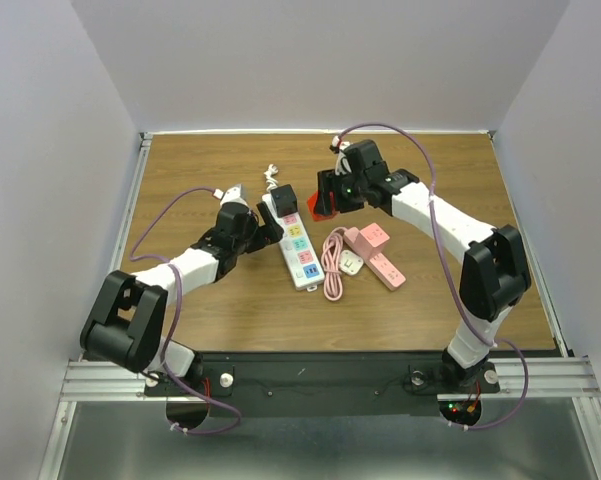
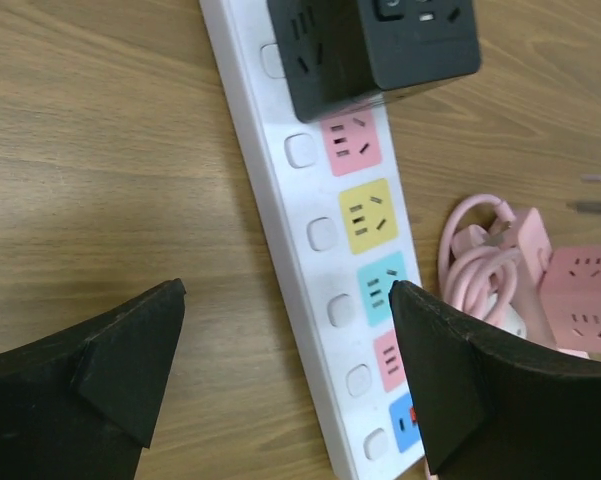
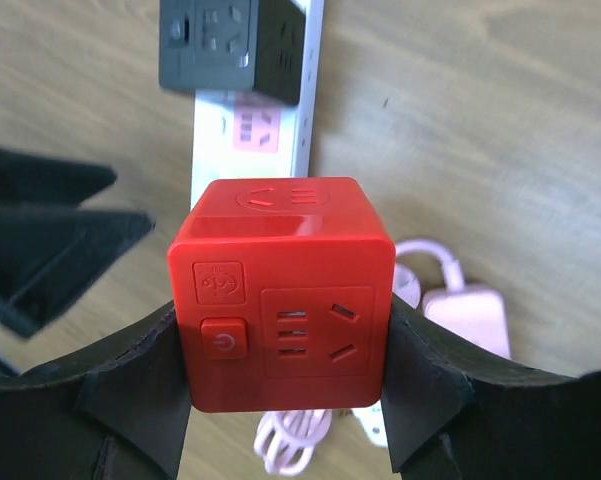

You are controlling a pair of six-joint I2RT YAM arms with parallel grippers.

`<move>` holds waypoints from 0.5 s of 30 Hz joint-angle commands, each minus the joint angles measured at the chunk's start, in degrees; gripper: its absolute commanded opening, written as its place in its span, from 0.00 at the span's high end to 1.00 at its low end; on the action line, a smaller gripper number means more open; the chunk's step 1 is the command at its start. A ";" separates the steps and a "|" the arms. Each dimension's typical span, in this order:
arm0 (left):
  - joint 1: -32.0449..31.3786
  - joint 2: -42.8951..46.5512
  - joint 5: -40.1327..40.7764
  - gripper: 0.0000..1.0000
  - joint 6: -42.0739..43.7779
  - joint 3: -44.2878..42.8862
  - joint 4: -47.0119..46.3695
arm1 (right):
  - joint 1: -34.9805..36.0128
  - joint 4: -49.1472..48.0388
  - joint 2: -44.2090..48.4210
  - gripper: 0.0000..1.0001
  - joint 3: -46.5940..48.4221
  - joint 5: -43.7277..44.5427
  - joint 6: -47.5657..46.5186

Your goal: Insert the plug

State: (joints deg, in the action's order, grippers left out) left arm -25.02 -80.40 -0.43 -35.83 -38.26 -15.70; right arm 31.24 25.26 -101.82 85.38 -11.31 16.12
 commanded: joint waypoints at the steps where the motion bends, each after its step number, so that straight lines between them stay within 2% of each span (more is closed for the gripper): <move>1: 0.84 -3.18 -1.94 0.07 2.35 -1.64 -2.31 | 2.50 4.62 1.28 1.00 0.40 -2.93 1.63; 6: 1.28 -5.03 -3.88 0.12 2.96 -2.34 -4.60 | 4.61 5.15 0.48 1.00 0.13 -3.72 3.04; 15: 1.46 -9.68 -5.55 0.15 2.96 -3.92 -6.97 | 8.04 5.68 -3.03 1.00 -0.13 -2.23 4.36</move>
State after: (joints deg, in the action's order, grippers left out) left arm -23.90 -88.60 -4.99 -33.85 -39.53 -19.77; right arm 38.04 31.22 -103.57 85.34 -13.96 19.33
